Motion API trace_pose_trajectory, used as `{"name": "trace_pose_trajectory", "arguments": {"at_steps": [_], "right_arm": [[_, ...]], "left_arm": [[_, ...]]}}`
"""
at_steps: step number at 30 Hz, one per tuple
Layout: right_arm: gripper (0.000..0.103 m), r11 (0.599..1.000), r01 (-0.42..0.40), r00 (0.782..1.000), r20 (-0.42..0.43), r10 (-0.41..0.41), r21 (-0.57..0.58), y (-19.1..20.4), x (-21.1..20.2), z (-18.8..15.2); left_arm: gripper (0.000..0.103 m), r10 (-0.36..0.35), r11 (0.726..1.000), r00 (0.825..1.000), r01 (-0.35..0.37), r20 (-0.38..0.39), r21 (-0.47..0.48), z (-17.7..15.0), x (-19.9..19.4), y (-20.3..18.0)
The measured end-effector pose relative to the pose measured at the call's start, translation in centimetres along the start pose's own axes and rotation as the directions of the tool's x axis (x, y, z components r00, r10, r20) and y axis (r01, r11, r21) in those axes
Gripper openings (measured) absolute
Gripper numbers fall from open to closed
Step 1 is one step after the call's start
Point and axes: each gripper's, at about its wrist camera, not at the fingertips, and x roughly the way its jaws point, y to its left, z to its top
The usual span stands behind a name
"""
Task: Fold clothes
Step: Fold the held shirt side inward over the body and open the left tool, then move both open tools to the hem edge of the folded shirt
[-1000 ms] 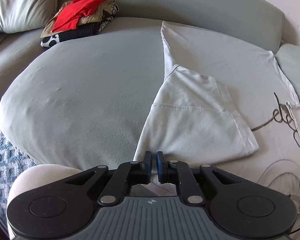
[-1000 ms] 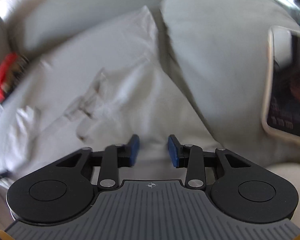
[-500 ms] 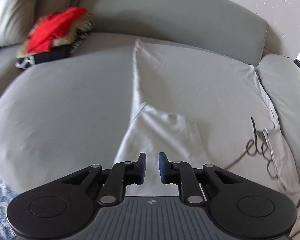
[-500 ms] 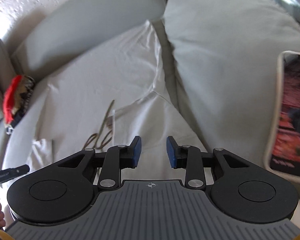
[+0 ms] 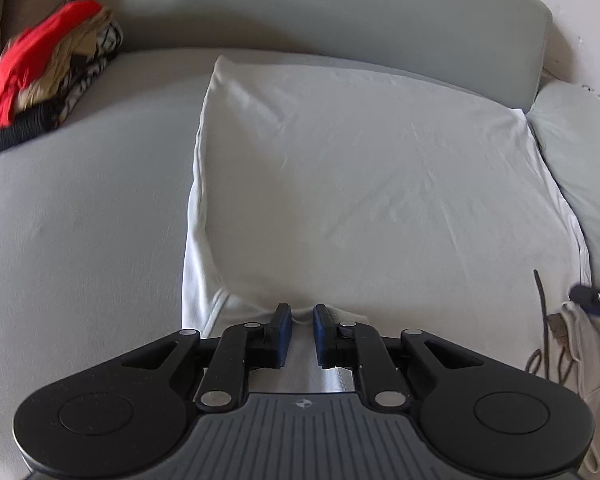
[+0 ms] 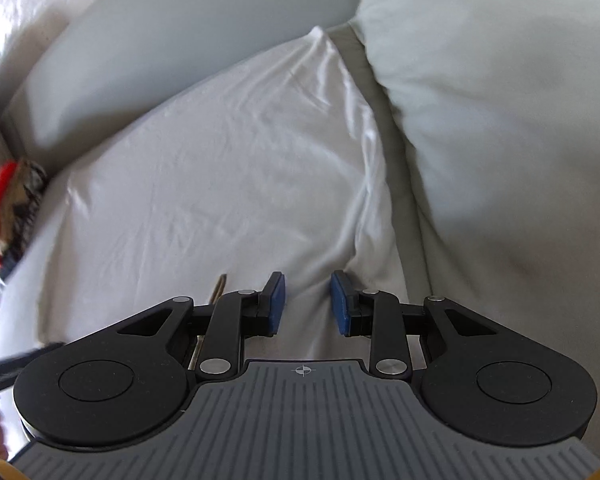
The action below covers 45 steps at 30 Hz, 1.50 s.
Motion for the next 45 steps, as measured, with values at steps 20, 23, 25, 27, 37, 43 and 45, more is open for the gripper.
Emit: {"name": "trace_pose_trajectory", "arguments": {"at_steps": [20, 23, 25, 27, 37, 43, 45], "right_arm": [[0.035, 0.992, -0.004, 0.996, -0.091, -0.008, -0.129, -2.4, -13.3, -12.7], [0.035, 0.995, -0.022, 0.999, -0.042, 0.017, -0.102, -2.6, -14.3, -13.3], [0.028, 0.993, -0.034, 0.999, -0.032, 0.031, -0.109, -2.1, -14.0, -13.6], [0.022, 0.989, 0.012, 1.000, -0.016, -0.014, -0.149, -1.4, -13.0, -14.0], [0.027, 0.987, 0.102, 0.983, -0.137, -0.119, -0.125, -2.9, -12.7, -15.8], [0.051, 0.995, -0.003, 1.000, -0.005, 0.003, -0.096, -2.1, -18.0, -12.9], [0.057, 0.992, -0.039, 0.998, 0.043, 0.044, -0.122, -1.2, -19.9, -11.2]], "left_arm": [[0.029, -0.102, 0.985, 0.995, 0.099, 0.012, 0.144, -15.7, -10.9, -3.0], [0.029, -0.097, 0.984, 0.995, 0.091, 0.036, 0.152, -16.9, -12.2, -2.5], [0.029, -0.090, 0.985, 0.994, 0.078, 0.069, 0.155, -17.1, -12.4, -2.4], [0.029, -0.105, 0.981, 0.992, 0.093, 0.066, 0.168, -17.3, -11.8, -2.9], [0.032, -0.084, 0.971, 0.995, 0.094, -0.057, 0.220, -19.9, -9.4, -4.2], [0.031, -0.123, 0.978, 0.992, 0.125, -0.021, 0.164, -18.1, -11.9, -2.9], [0.031, -0.134, 0.983, 0.991, 0.130, 0.024, 0.130, -16.7, -13.5, -1.9]]}}
